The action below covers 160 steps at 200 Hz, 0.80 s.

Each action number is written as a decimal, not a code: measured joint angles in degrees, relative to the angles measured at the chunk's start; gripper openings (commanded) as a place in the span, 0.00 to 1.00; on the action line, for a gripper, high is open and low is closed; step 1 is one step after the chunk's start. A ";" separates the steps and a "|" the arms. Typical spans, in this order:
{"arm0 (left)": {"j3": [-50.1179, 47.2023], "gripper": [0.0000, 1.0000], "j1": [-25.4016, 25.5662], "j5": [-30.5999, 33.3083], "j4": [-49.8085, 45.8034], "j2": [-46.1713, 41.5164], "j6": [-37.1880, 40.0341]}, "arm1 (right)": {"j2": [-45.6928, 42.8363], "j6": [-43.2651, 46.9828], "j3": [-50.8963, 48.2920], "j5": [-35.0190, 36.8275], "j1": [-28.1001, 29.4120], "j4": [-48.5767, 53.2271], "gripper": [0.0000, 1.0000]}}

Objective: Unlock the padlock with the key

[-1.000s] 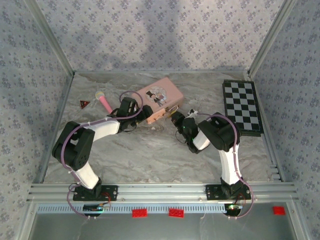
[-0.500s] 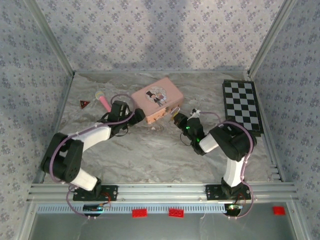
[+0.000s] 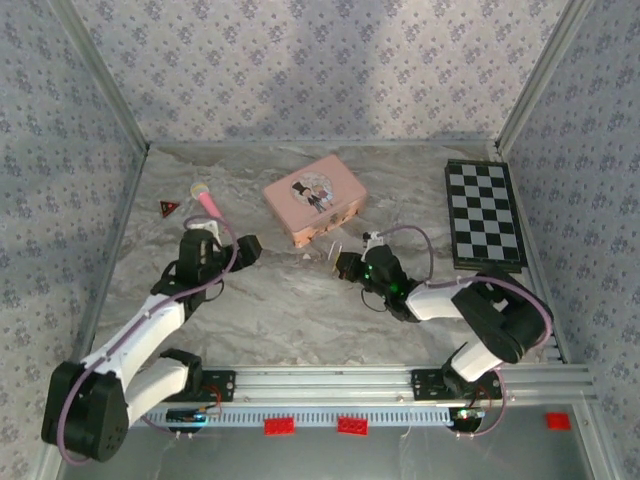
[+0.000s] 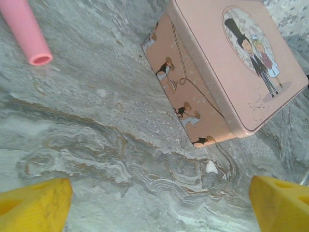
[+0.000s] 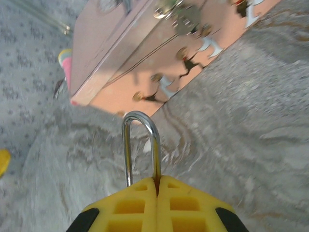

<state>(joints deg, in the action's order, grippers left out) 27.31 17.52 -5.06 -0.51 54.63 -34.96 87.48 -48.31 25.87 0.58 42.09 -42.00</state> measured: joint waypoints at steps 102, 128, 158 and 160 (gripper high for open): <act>-2.89 0.96 -3.65 8.50 -7.87 -16.83 5.62 | -0.28 5.73 8.31 -0.44 9.07 18.47 0.00; -4.31 0.97 -3.65 8.59 -8.66 -16.83 5.60 | 3.58 5.75 11.28 -0.50 9.75 19.30 0.00; -5.05 0.97 -3.65 8.55 -8.74 -17.44 5.53 | 7.61 5.75 14.53 -1.18 10.51 19.98 0.00; -5.11 0.97 -3.65 8.55 -8.74 -17.49 5.53 | 7.87 5.75 14.82 -1.27 10.58 20.02 0.00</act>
<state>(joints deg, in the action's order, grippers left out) 22.20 13.87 3.49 -9.26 37.15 -29.43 95.35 -42.57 40.69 -0.69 52.66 -21.98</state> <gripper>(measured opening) 0.967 0.051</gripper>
